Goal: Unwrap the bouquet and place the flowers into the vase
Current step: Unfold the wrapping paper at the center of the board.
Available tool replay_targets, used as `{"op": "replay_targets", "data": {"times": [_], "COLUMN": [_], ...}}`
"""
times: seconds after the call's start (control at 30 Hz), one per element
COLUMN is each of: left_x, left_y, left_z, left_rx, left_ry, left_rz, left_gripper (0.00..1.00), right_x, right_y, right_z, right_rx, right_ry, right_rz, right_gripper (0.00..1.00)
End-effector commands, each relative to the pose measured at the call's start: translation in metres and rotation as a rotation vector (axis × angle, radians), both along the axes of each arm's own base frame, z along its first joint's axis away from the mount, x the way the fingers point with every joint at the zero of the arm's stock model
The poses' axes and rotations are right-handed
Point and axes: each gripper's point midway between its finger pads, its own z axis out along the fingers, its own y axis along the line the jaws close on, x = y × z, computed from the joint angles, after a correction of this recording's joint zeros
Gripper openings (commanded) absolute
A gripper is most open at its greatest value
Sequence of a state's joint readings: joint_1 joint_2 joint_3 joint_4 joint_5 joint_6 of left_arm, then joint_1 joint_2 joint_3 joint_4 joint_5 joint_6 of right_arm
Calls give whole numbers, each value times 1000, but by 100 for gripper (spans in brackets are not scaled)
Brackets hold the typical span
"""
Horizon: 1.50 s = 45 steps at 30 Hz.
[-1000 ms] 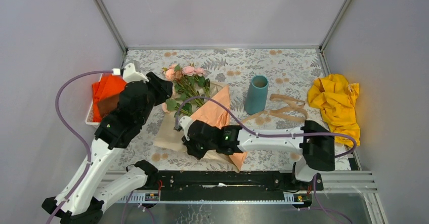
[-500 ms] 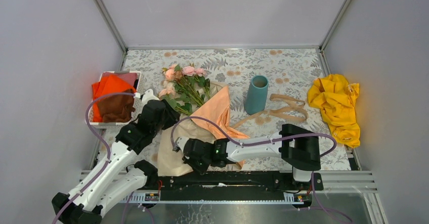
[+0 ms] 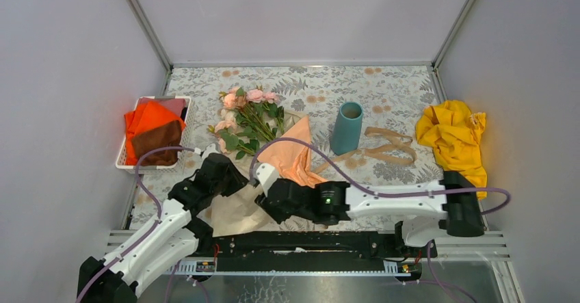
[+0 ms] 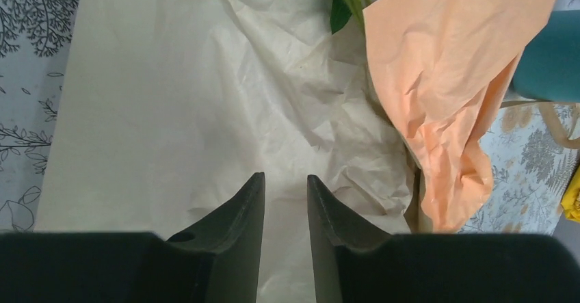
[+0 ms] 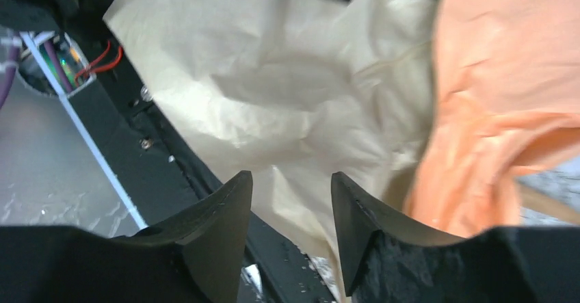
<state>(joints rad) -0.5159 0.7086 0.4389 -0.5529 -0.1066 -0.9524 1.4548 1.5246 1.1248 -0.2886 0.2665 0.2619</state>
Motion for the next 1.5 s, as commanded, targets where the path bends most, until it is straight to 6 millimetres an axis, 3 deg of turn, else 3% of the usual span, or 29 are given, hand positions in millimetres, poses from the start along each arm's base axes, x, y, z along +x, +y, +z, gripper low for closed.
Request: {"op": "replay_targets", "data": {"times": [0.0,0.13,0.3,0.43,0.57,0.7,0.83,0.9,1.0,1.1,1.33,1.47], "left_x": [9,6,2,-2,-12,-15,-15,-14,-14,-13,-10,-8], "left_y": [-11,-11,-9,-6,-2,2,3,3,3,4,3,3], "left_z": [5,-11,-28,-33,-48,-50,-51,-51,-51,-52,-54,-54], "left_rx": [-72,-57,-29,-3,28,43,46,49,57,64,80,83], "left_ry": [-46,-15,18,24,66,67,66,67,69,68,75,72], "left_rz": [-3,-7,-21,-32,-44,-36,-29,-27,-27,-21,-24,-22], "left_gripper": [34,34,30,29,29,29,29,29,29,28,28,27], "right_x": [38,65,89,98,101,106,110,112,114,119,134,144], "right_y": [-25,-53,-69,-63,-52,-49,-49,-51,-54,-60,-99,-140], "right_z": [60,66,15,-21,-41,-59,-75,-81,-76,-57,4,15], "right_rx": [75,43,-130,-201,-228,-253,-257,-270,-269,-234,-124,-160], "right_ry": [-193,-307,-318,-295,-270,-240,-195,-187,-199,-232,-343,-363], "right_rz": [-164,-324,-393,-401,-394,-405,-417,-426,-445,-480,-615,-734], "right_gripper": [57,66,67,64,63,60,53,41,16,2,0,0]}}
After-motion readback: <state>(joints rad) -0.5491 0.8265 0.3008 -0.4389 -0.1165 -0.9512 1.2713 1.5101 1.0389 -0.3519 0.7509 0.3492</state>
